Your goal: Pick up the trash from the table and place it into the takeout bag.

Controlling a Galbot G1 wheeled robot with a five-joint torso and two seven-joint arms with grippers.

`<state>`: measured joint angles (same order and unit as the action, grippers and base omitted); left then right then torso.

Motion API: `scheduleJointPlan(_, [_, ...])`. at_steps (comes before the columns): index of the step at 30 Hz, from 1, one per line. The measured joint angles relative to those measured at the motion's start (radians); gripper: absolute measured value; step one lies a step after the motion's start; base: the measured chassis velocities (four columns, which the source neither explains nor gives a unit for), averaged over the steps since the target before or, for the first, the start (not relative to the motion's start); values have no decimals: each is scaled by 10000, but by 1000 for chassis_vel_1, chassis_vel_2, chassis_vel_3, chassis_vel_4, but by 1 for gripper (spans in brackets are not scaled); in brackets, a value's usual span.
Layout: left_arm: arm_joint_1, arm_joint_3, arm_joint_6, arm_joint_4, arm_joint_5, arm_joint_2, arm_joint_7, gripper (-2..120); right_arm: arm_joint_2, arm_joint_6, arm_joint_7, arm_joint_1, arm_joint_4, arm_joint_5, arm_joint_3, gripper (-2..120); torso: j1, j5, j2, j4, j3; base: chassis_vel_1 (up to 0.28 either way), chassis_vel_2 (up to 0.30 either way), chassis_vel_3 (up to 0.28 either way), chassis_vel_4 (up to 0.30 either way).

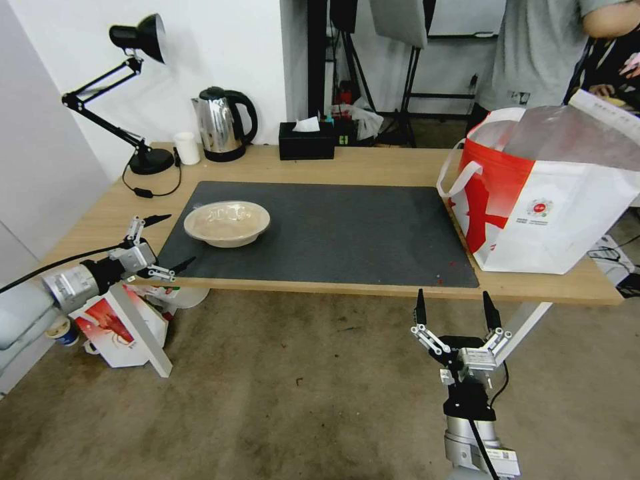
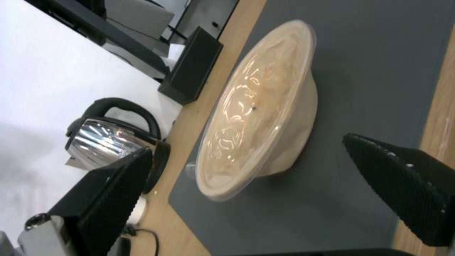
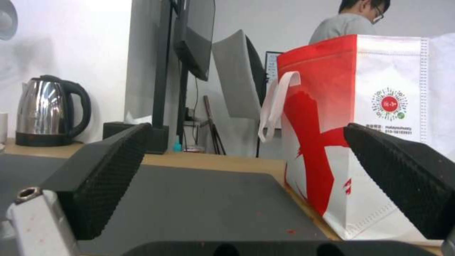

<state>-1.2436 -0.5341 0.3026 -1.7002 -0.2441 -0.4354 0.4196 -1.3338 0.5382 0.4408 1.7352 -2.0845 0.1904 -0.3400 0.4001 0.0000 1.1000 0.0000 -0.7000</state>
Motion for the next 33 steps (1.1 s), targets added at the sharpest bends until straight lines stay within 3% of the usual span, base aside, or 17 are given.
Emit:
scheduleJointPlan(16, [884, 833, -6, 626, 228, 296, -16, 100, 0, 0, 0, 0, 0, 0, 0, 100, 0, 0, 0, 0, 0, 0, 0, 0, 0])
scheduleJointPlan(27, [2719, 2538, -16, 1175, 433, 196, -20, 100, 0, 0, 0, 0, 0, 0, 1, 100, 0, 2, 0, -1, 0, 0, 0, 0, 0])
scheduleJointPlan(33, [3289, 3048, -52, 1244, 461, 89, -19, 100, 0, 0, 0, 0, 0, 0, 0, 100, 0, 1, 0, -1, 0, 0, 0, 0, 0])
